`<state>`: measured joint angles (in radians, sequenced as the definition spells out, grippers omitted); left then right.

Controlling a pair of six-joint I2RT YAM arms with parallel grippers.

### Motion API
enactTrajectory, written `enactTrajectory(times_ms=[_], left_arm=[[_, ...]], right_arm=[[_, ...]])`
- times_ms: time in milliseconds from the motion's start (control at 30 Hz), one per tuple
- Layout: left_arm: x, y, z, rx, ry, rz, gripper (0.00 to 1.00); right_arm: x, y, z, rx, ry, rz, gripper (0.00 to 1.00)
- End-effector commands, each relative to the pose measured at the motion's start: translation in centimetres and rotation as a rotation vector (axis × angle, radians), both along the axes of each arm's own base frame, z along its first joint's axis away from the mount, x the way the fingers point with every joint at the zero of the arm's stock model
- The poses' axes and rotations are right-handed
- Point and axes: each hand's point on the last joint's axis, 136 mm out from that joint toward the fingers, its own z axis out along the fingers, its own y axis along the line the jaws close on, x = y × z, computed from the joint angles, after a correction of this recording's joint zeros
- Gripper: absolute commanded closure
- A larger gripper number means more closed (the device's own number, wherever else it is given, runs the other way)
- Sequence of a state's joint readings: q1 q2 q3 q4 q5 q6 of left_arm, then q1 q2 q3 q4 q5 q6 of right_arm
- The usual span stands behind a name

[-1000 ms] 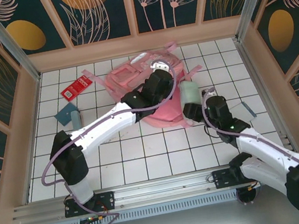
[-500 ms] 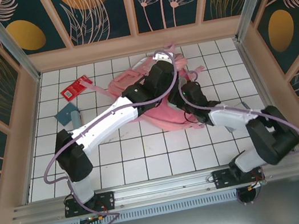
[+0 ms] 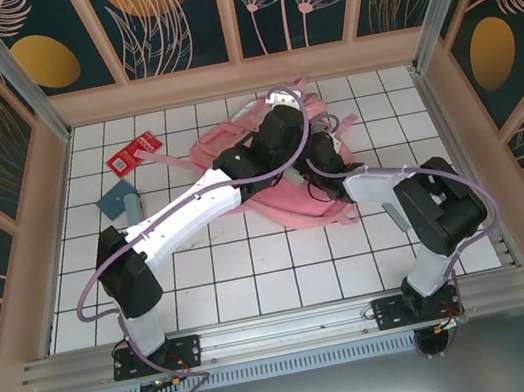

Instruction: Pack the student bag

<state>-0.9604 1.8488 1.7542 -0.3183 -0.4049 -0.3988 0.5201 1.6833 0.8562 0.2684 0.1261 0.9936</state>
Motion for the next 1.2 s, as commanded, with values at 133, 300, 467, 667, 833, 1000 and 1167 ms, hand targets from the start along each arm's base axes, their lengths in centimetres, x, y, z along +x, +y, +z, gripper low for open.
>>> enactTrajectory(times_ms=[133,300,467,667,833,1000,1167], left_arm=[[-0.1,-0.5,2.3,-0.082,-0.058,0.004,1.0],[-0.2,-0.1,1.7,-0.079,-0.055,0.013,1.0],[0.0,0.7,1.1,-0.071,-0.05,0.028,1.0],[-0.2,1.4,-0.4,-0.074,-0.03,0.034,1.0],[-0.4,1.8,-1.4,-0.067,-0.023,0.042,1.0],[-0.7,2.2,-2.1,-0.058,-0.02,0.039,1.0],[-1.3,2.7,-3.8,-0.027,-0.001,0.018,1.0]], right_arm=[[-2.5,-0.7,2.1,-0.06,-0.053,0.058,0.01],[-4.0,-2.5,2.7,-0.114,-0.055,0.047,0.01],[-5.8,-4.4,3.2,-0.149,-0.062,0.026,0.01],[-8.2,-8.2,4.2,-0.225,-0.079,-0.03,0.01],[-9.9,-12.9,5.1,-0.261,-0.091,-0.125,0.01],[-10.8,-17.5,5.2,-0.275,-0.082,-0.215,0.01],[-10.9,-20.0,4.8,-0.286,-0.057,-0.271,0.01]])
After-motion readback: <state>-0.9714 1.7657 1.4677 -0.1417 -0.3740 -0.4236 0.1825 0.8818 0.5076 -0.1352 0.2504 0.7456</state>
